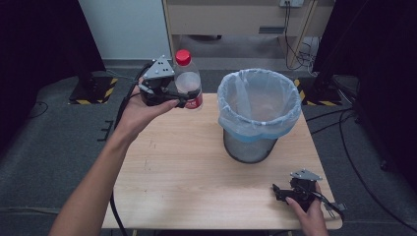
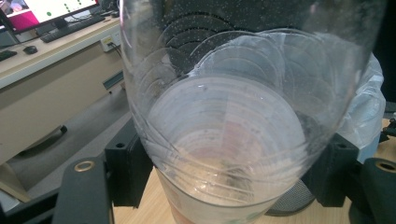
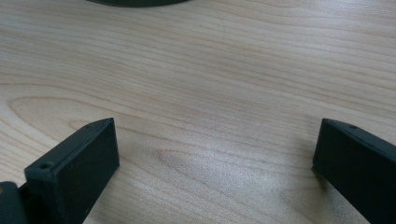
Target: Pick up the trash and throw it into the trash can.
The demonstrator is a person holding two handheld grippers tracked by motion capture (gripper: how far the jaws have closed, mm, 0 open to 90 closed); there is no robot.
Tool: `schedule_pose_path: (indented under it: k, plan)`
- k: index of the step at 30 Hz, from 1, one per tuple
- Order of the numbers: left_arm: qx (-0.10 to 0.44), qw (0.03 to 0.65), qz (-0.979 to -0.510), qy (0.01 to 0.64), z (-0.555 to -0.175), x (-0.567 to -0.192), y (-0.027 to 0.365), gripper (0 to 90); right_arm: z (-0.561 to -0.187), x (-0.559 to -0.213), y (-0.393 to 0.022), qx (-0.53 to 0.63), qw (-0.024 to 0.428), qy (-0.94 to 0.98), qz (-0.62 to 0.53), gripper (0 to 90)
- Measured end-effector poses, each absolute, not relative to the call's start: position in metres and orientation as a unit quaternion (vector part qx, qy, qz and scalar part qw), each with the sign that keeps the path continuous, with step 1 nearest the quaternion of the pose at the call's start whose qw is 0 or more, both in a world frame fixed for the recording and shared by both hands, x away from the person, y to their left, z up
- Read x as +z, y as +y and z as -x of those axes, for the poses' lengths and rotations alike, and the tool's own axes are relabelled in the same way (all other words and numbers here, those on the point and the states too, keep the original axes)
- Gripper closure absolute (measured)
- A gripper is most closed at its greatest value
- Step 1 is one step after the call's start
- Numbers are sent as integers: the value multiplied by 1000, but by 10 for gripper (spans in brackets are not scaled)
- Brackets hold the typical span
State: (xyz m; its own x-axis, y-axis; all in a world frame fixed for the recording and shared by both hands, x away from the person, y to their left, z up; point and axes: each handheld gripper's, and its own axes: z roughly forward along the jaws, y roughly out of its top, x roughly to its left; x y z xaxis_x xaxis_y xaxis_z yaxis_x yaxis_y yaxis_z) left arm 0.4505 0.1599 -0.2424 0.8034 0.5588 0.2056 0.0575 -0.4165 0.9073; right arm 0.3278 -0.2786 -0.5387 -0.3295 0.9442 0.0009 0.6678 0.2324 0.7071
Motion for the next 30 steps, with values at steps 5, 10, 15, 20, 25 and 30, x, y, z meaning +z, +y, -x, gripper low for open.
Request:
schedule_pose_path:
  k: [5,10,15,20,25,30]
  plan:
    - [248,503,-806,188,-450,-241,158,276,-328,-539,-279,312,221,753,-535,3]
    - [250,507,-804,185,-449,-234,156,276,-328,-539,-279,312,221,753,-535,3]
    - [254,517,-798,178,-448,-226,152,276,-328,-539,-279,312,221,753,-535,3]
    - [254,523,-796,170,-446,-218,146,276,-328,-539,-279,312,221,753,-535,3]
    - [255,527,-794,162,-446,-212,139,276,-328,-539,-279,312,221,753,-535,3]
    - [255,535,-790,158,-446,-209,135,276,-328,-539,-279,312,221,754,-535,3]
